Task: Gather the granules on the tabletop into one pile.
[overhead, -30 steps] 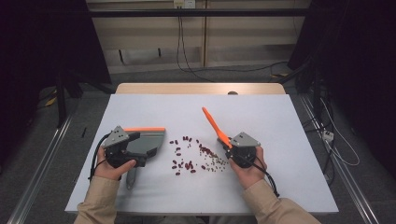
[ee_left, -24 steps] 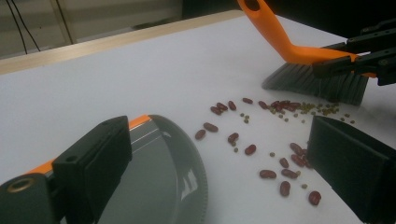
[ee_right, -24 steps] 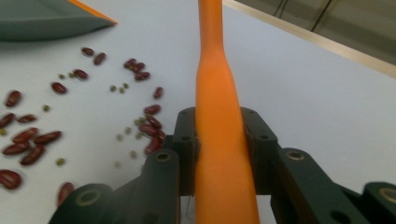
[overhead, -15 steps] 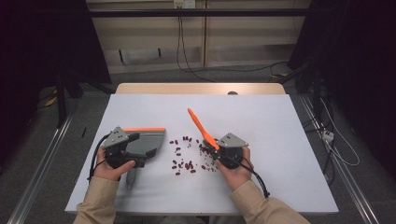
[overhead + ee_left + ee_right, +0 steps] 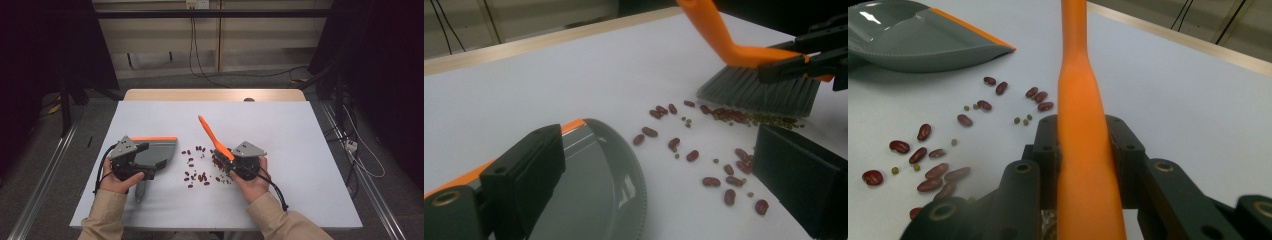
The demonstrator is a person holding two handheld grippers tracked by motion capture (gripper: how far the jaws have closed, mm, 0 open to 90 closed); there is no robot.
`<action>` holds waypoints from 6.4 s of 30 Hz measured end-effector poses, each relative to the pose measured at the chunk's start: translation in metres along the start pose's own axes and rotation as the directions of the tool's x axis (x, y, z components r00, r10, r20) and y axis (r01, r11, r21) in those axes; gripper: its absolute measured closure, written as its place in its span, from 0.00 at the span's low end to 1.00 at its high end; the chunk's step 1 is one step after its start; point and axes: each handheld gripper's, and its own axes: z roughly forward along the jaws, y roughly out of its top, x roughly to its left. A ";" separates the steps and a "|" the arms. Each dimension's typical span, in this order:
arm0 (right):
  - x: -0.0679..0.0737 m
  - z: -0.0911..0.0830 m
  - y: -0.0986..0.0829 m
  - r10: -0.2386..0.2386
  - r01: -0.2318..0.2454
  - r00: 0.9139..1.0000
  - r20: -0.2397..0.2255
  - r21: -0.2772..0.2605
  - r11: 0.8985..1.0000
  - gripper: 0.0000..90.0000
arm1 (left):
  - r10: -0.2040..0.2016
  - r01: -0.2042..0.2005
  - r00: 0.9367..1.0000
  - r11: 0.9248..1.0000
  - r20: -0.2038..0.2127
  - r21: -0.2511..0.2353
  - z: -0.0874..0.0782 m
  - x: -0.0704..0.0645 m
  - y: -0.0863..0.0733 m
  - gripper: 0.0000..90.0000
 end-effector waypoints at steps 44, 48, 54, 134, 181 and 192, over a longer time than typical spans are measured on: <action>0.068 0.037 0.014 0.237 -0.210 0.882 -0.407 0.111 0.971 0.79 | -0.035 0.034 0.999 0.999 -0.023 -0.019 -0.009 0.010 -0.003 0.08; 0.059 0.039 0.013 0.250 -0.218 0.887 -0.388 0.125 0.968 0.79 | -0.033 0.033 0.999 0.999 -0.021 -0.018 -0.008 0.010 -0.003 0.08; 0.049 0.035 0.010 0.244 -0.217 0.900 -0.361 0.113 0.970 0.79 | -0.031 0.031 0.999 0.999 -0.022 -0.019 -0.008 0.009 -0.003 0.08; -0.004 0.057 0.010 0.438 -0.437 0.892 -0.115 0.028 0.899 0.79 | -0.035 0.034 0.999 0.999 -0.006 -0.019 -0.005 0.009 -0.003 0.08; -0.076 0.097 0.043 -0.053 0.019 0.944 -0.325 -0.106 0.994 0.79 | -0.046 0.046 0.999 0.999 -0.022 0.011 0.001 0.014 -0.006 0.08; -0.066 0.102 0.039 -0.272 0.240 0.847 -0.457 -0.128 0.962 0.79 | -0.063 0.063 0.998 0.998 -0.033 0.002 -0.003 0.016 -0.008 0.08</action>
